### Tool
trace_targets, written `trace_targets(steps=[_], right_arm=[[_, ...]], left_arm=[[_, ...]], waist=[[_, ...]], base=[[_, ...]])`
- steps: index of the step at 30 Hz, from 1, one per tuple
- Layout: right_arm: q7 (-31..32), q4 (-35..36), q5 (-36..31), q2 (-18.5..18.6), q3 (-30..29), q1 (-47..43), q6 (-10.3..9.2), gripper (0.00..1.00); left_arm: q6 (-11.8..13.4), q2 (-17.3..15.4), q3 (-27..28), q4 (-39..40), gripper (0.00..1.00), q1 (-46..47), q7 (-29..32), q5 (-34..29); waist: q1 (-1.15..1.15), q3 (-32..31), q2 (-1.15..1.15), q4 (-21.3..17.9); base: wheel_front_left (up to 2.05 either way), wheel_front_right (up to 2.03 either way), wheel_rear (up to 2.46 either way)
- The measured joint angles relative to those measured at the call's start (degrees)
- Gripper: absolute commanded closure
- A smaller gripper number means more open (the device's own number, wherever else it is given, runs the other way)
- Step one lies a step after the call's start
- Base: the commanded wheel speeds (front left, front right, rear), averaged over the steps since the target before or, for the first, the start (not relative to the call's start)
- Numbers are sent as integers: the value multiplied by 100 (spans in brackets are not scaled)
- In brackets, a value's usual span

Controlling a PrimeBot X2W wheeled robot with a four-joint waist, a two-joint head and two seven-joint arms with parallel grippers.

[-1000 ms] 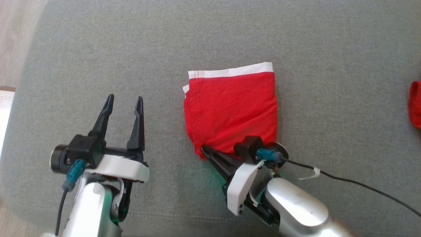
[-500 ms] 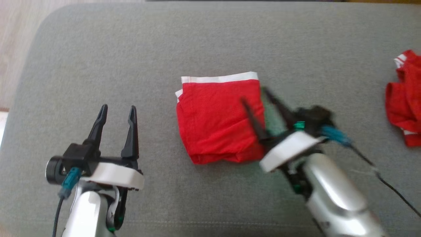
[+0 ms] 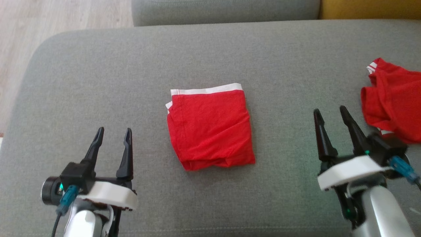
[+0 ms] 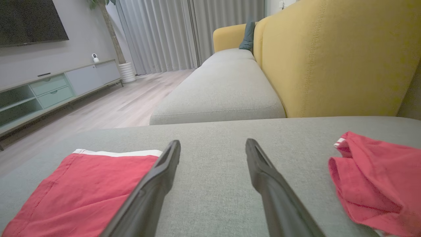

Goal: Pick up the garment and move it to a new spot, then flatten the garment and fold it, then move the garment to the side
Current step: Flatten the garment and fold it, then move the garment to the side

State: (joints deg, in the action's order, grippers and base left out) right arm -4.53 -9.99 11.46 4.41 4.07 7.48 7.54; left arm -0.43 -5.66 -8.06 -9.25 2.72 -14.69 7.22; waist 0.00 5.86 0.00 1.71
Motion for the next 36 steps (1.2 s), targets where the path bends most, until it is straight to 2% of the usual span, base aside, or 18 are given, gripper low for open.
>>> trace_targets(steps=[7, 16, 36], right_arm=[[385, 670, -99, -62, -242, -611, 0, 0], [633, 1132, -146, -170, -458, -1190, 0, 0], [716, 1329, -146, -182, -488, -1288, 0, 0]], left_arm=[[3, -99, -18, -4, 0, -52, 7, 0], [27, -142, -58, 11, 0, -387, 135, 0], [146, -222, -101, 132, 0, -384, 181, 2]], waist=[[0, -203, 0, -16], [0, -440, 0, -39], [0, -426, 0, -76]], base=[[0, 0, 0], [0, 0, 0], [0, 0, 0]])
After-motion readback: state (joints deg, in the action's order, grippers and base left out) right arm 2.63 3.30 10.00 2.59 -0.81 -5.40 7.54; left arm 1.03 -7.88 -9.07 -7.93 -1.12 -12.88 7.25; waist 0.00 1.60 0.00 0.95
